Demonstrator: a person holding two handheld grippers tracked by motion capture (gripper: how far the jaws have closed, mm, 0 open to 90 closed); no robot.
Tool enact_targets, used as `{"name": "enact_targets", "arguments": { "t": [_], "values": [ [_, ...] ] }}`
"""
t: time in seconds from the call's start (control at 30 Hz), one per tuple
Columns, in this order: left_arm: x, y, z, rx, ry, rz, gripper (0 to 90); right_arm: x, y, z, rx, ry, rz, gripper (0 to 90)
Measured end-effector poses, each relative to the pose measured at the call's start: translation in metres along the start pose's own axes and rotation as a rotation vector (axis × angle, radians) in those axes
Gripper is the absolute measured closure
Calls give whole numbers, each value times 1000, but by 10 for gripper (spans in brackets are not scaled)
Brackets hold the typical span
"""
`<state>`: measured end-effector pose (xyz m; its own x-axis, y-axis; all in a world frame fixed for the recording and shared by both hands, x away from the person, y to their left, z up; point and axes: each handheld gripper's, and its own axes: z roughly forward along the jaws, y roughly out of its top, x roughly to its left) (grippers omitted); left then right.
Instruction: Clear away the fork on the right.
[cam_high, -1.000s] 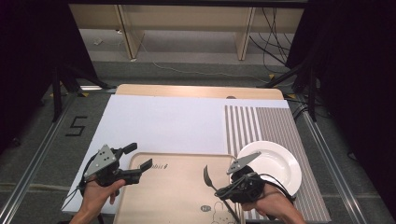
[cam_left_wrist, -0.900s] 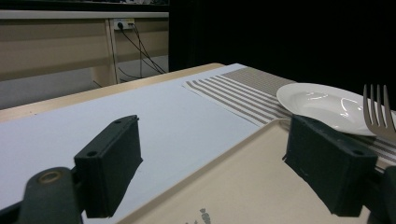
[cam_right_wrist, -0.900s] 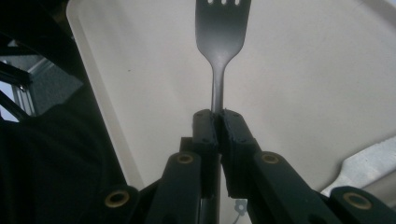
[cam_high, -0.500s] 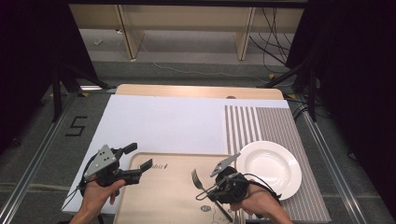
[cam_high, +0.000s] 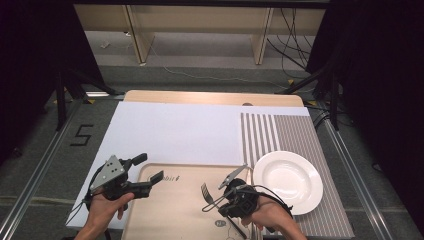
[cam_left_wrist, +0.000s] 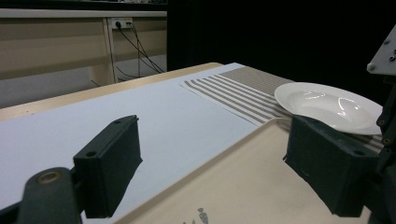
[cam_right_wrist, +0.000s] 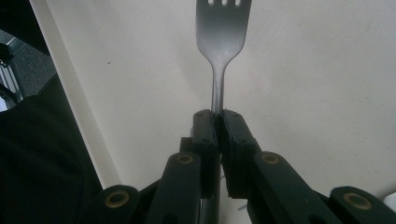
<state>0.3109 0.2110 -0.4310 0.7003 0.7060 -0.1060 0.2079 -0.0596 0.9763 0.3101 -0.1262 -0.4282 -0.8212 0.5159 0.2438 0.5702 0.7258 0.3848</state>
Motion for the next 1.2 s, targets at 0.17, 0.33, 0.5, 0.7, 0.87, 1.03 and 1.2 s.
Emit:
{"name": "enact_targets", "arguments": {
  "t": [0.17,0.33,0.5,0.7,0.87,1.03,1.2],
  "values": [
    [0,0,0,1,0,-2,172,-1,2,8,11,11,6,854],
    [0,0,0,0,-2,0,172,-5,3,17,27,18,33,854],
    [0,0,0,5,-2,0,172,-9,3,24,39,13,49,853],
    [0,0,0,5,-5,-1,172,-13,3,30,47,7,67,852],
    [0,-1,1,7,-6,0,172,-12,3,36,54,-4,70,849],
    [0,-1,2,12,-7,1,171,-11,4,38,55,1,63,841],
    [0,-1,1,10,-7,1,171,-11,4,32,22,26,54,653]
  ]
}}
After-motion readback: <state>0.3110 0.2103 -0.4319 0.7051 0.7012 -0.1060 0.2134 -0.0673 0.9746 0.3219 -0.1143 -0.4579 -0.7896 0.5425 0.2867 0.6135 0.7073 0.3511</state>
